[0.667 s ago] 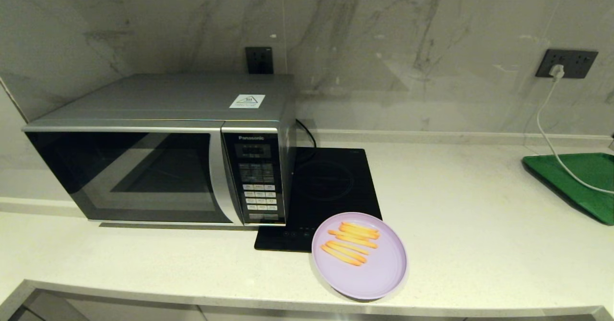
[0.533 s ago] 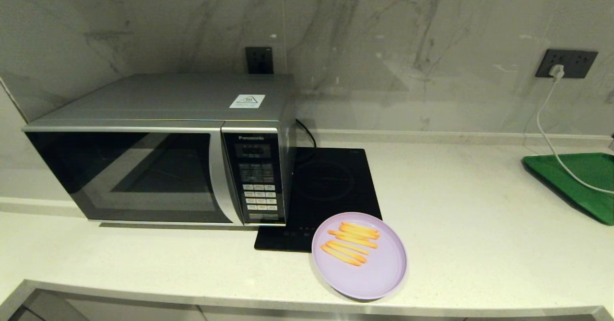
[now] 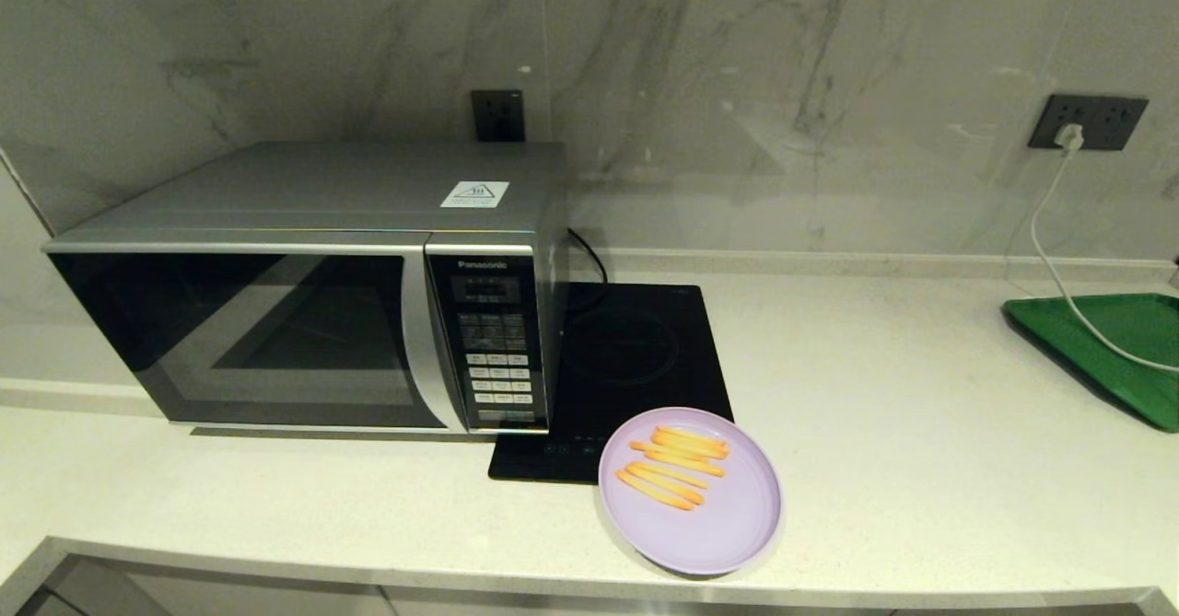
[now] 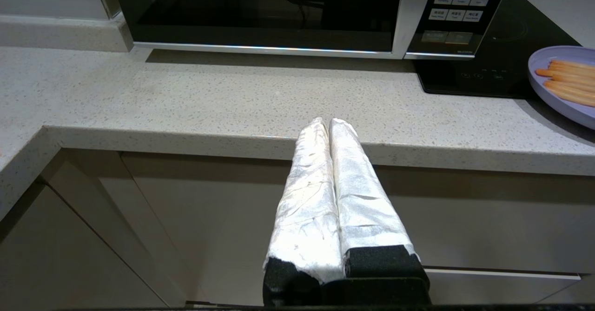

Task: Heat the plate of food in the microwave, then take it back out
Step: Open the microwave oven

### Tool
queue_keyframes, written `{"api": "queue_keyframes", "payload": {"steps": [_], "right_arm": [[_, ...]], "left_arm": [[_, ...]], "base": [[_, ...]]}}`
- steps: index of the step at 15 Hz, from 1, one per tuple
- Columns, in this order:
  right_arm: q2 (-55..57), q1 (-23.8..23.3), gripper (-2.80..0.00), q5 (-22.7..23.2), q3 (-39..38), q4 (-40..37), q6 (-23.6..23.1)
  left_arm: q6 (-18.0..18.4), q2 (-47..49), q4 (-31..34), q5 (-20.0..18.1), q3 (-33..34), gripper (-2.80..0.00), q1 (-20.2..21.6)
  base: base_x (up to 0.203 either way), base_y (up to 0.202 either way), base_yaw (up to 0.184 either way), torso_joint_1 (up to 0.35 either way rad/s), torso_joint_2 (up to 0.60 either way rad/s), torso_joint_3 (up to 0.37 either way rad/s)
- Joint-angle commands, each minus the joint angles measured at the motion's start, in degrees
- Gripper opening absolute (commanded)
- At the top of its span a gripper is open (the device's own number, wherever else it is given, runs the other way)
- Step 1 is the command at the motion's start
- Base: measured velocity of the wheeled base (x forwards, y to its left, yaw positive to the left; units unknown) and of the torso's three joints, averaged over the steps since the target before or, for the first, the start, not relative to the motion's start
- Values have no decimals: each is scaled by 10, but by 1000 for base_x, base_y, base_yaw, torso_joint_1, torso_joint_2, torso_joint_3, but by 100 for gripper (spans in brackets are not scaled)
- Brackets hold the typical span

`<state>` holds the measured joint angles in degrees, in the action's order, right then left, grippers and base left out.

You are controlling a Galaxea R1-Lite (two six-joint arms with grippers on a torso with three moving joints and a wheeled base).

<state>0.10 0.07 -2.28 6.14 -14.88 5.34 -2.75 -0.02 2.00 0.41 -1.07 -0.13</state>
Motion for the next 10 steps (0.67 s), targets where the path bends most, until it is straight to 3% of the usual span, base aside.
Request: {"api": "queue_keyframes", "payload": {"steps": [1,10], "right_arm": [[0,1,-280,0,0,-1,0],[0,0,-280,0,0,-1,0]], "left_arm": [[0,-1,0,0,0,-280,0],[0,-1,0,0,0,-280,0]], "base": [[0,0,0,0,0,0],[0,0,0,0,0,0]]}}
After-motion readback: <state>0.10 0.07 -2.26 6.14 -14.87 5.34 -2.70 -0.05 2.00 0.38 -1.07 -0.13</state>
